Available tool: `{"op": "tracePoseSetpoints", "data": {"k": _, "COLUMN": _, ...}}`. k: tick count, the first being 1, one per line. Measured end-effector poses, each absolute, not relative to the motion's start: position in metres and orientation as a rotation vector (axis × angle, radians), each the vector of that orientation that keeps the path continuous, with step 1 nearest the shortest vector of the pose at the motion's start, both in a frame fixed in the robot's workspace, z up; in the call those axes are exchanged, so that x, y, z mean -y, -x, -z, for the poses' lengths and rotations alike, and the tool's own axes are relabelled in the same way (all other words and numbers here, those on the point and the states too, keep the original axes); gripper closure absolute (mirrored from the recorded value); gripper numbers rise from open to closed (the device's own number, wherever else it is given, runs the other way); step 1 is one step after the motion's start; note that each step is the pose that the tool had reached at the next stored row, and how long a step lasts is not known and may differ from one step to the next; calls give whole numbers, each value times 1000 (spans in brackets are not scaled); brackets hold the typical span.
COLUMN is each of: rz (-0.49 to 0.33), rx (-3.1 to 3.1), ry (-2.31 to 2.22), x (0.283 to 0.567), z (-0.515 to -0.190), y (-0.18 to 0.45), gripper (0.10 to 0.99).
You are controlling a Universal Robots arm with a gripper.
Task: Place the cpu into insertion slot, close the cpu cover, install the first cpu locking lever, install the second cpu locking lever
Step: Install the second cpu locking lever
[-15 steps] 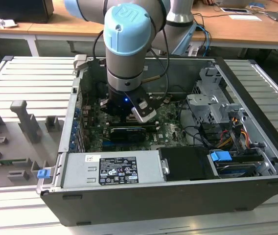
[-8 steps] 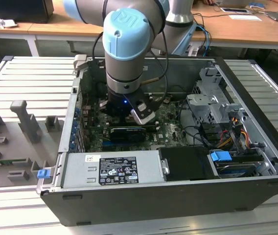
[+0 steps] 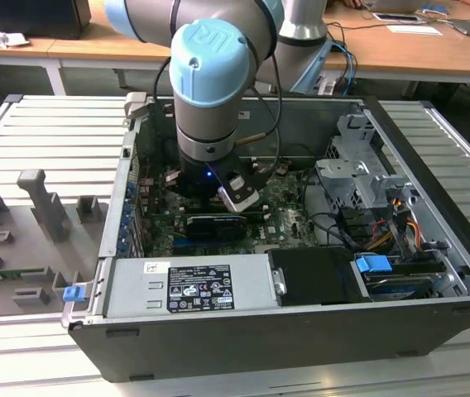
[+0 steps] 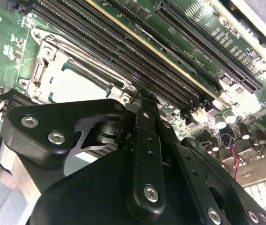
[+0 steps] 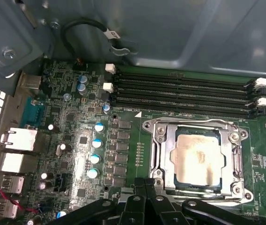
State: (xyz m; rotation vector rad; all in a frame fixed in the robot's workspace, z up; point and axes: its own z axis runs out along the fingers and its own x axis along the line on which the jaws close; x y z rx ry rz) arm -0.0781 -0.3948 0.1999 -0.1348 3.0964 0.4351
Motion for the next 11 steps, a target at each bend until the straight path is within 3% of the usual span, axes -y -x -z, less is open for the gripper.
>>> {"op": "tracePoseSetpoints", "data": {"k": 11, "rz": -435, "rx": -3097, "ry": 135, "x": 395, "z": -221, "y": 79, "gripper": 980}}
